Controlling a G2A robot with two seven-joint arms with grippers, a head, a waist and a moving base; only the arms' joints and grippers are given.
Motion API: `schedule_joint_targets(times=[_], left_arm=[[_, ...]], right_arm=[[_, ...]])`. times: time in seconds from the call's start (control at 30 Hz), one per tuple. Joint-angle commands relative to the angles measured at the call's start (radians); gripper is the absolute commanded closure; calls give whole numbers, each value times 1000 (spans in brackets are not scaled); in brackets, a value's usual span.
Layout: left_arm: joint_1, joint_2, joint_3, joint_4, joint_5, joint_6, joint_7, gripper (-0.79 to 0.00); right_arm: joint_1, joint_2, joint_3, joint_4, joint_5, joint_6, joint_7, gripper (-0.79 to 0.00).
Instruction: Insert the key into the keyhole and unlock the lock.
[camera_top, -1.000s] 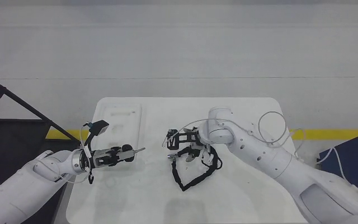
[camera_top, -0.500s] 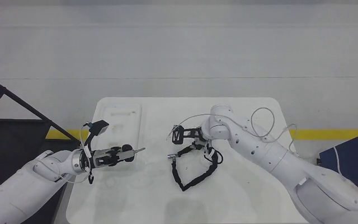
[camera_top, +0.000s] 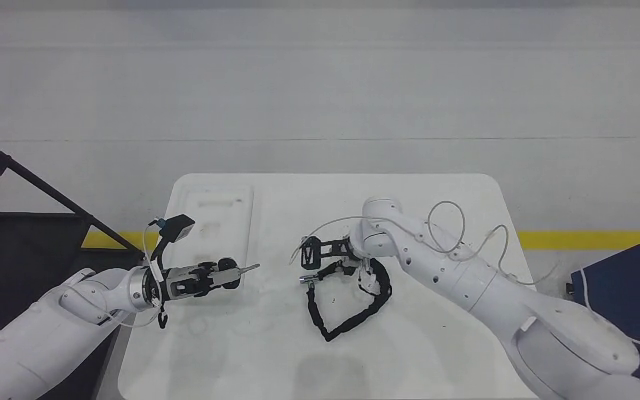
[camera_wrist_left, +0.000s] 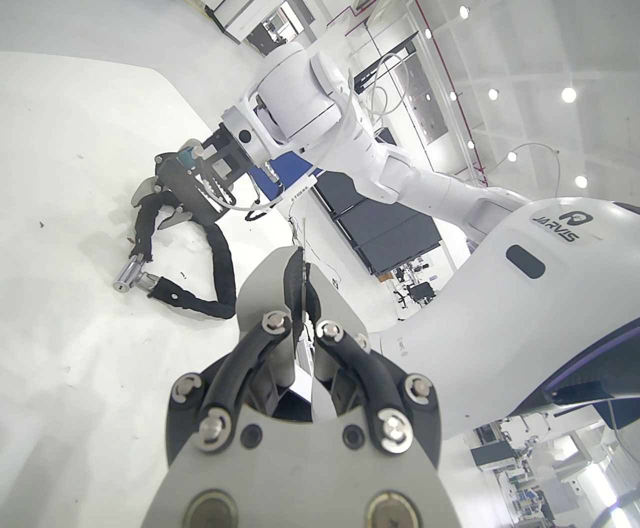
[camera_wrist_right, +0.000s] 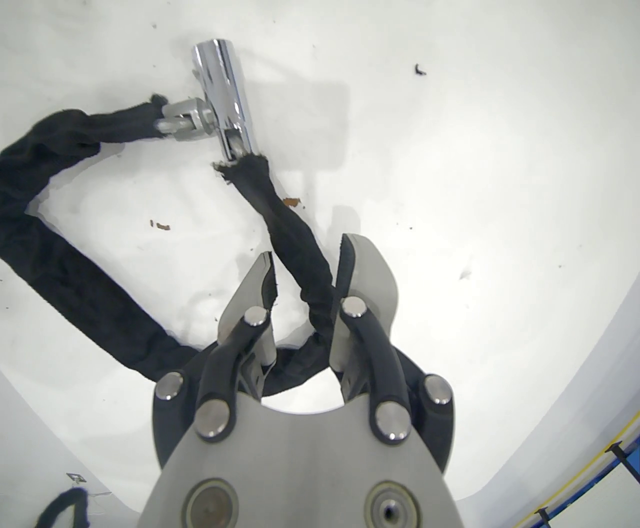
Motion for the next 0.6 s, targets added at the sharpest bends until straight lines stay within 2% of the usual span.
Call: schedule_joint_targets(times=[0.0,0.57], left_arm=[[0,0,0,0,0,0,0,0],[0,0,0,0,0,0,0,0]], right_arm=[[1,-5,-1,7,-1,0,-1,-280],[7,-74,-34,112,-15,-33,-19,-271]])
